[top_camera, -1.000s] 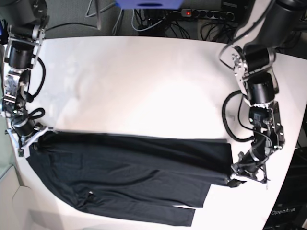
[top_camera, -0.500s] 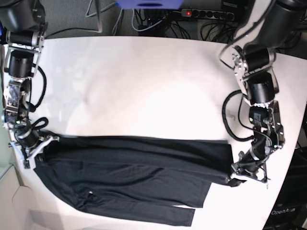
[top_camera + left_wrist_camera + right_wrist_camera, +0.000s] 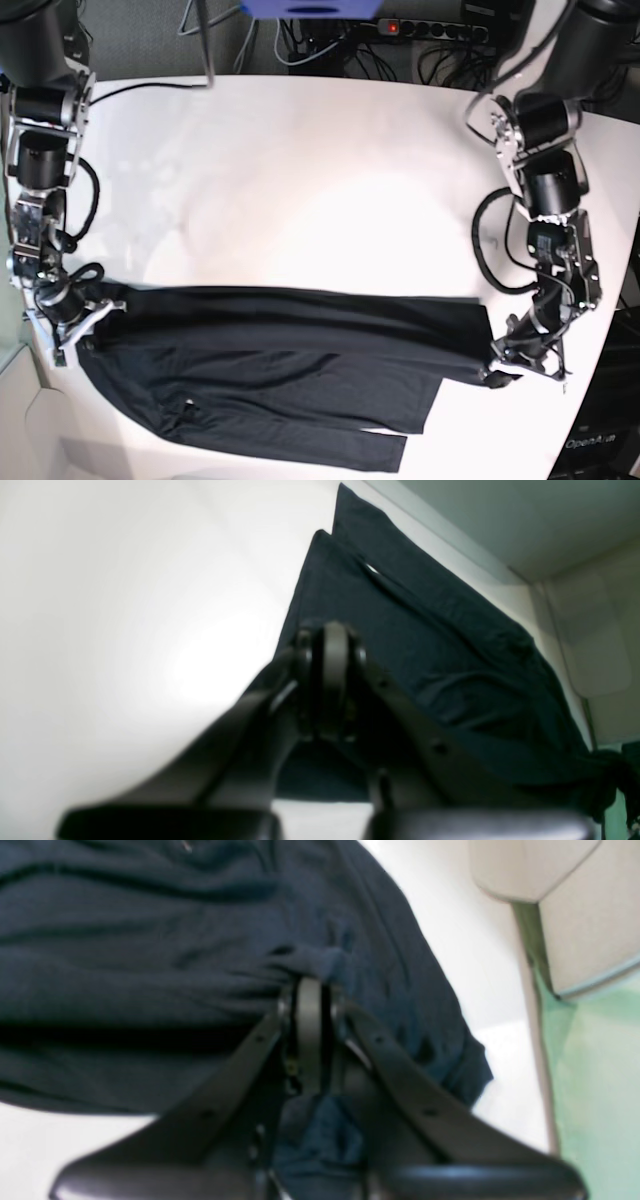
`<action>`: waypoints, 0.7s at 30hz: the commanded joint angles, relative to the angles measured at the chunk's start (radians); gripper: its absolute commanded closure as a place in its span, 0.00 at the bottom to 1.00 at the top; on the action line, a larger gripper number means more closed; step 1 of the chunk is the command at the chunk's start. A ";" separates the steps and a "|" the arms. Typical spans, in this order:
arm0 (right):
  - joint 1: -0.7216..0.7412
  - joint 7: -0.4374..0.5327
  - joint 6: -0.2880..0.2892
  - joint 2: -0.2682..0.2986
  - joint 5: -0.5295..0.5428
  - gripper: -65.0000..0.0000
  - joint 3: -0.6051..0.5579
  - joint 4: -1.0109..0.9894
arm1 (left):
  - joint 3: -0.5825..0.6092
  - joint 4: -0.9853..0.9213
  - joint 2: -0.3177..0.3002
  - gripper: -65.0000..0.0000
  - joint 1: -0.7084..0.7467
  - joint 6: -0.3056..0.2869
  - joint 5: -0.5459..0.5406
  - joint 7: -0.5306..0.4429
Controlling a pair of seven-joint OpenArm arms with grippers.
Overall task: Fold the T-shirt properly
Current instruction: 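Lower the shoulder edge and pull it back over the shirt body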
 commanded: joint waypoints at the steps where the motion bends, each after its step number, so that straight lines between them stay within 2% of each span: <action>1: 0.029 0.043 0.002 0.022 -0.007 1.00 0.007 0.003 | 0.000 0.014 -0.015 1.00 -0.037 -0.011 -0.017 -0.028; 4: 0.029 0.089 0.002 0.018 -0.042 1.00 0.012 -0.033 | 0.000 0.014 -0.013 1.00 -0.040 -0.011 -0.017 -0.044; 7: 0.029 0.116 0.002 0.017 -0.070 1.00 0.013 -0.043 | 0.030 -0.018 -0.015 1.00 -0.049 -0.007 -0.017 -0.105; 12: 0.049 0.119 0.002 0.018 -0.075 1.00 0.012 -0.045 | 0.128 -0.156 -0.021 1.00 -0.092 -0.007 -0.017 -0.186; 21: 0.061 0.119 0.002 0.020 -0.076 1.00 0.007 -0.045 | 0.139 -0.187 -0.023 1.00 -0.109 -0.005 -0.017 -0.228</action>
